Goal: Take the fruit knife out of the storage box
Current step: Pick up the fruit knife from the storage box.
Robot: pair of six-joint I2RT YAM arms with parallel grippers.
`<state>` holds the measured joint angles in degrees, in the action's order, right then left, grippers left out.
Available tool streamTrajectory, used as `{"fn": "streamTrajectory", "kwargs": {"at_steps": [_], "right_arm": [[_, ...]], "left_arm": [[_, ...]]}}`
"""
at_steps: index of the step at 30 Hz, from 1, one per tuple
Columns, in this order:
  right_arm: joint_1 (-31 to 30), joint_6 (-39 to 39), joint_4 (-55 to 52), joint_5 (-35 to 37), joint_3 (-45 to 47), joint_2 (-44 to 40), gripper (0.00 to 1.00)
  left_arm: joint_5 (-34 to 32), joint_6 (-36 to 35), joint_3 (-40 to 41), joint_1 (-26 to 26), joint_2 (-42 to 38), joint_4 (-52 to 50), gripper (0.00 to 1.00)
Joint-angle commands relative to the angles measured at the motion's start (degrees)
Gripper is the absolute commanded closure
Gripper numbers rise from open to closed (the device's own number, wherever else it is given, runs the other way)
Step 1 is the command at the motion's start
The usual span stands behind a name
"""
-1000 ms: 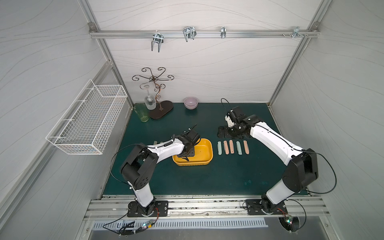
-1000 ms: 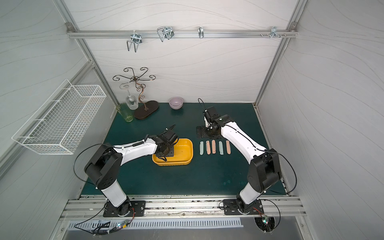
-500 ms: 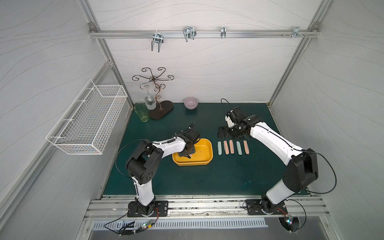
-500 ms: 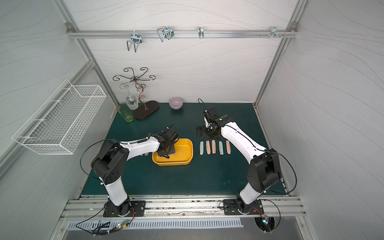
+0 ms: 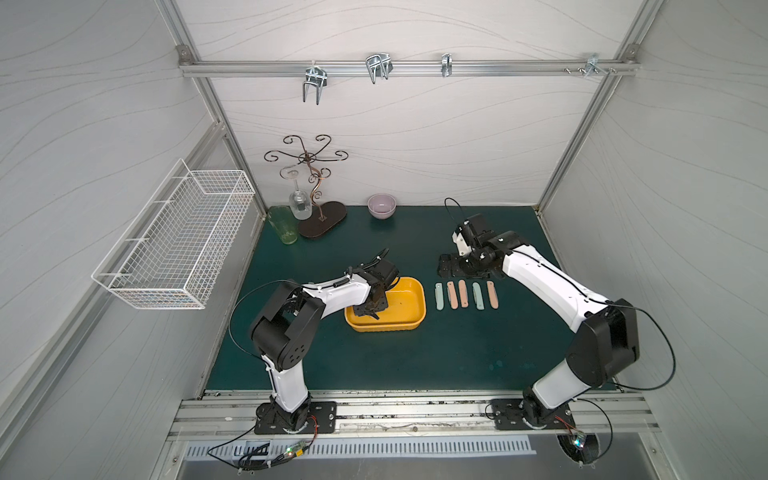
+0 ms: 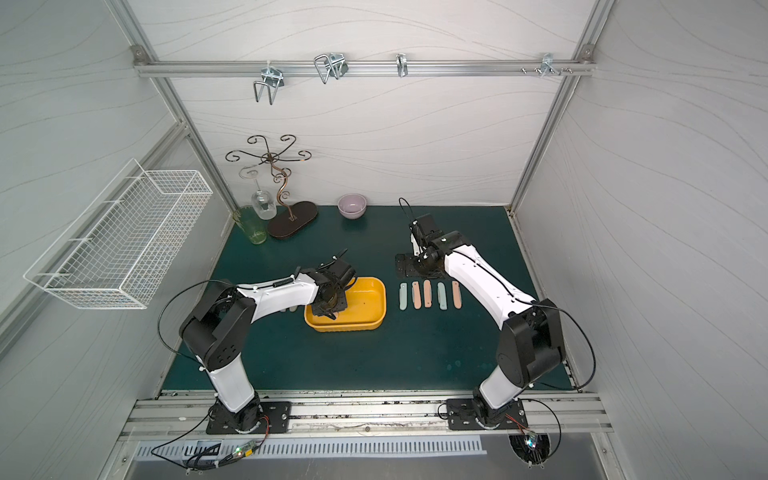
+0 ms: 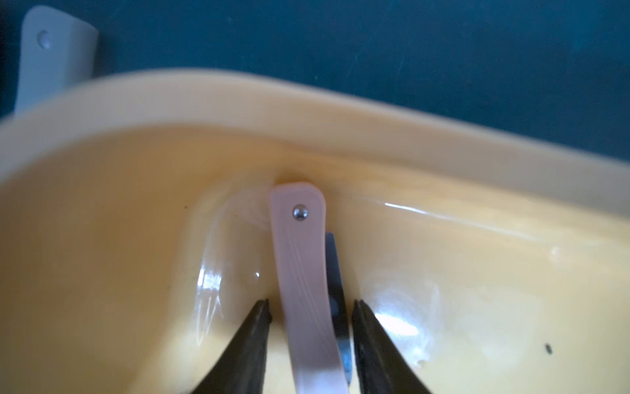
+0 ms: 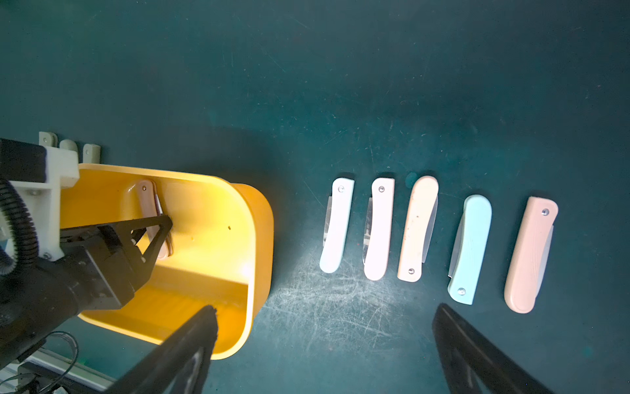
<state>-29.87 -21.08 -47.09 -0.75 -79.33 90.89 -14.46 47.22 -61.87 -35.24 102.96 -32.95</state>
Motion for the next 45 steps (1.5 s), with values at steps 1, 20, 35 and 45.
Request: {"fn": "streamTrajectory", "kwargs": {"at_steps": [1,20,35,45], "right_arm": [[0.3,0.5,-0.6,-0.2,-0.1,-1.9,0.01],[0.1,0.1,-0.5,-0.9,-0.9,-1.0,0.01],[-0.8,-0.1,-0.2,-0.9,-1.4,-0.8,0.01],[-0.9,0.5,-0.5,-0.8,-2.1,-0.8,0.01]], "left_arm": [[-1.5,-0.8,-0.4,0.3,-0.7,-1.9,0.57],[-2.6,-7.0,-0.3,0.4,-4.6,-1.3,0.88],[-0.9,-14.2,-4.9,-1.6,-13.4,-9.1,0.92],[-0.7,-19.5,-8.7,4.1,-18.2,-16.5,0.93]]}}
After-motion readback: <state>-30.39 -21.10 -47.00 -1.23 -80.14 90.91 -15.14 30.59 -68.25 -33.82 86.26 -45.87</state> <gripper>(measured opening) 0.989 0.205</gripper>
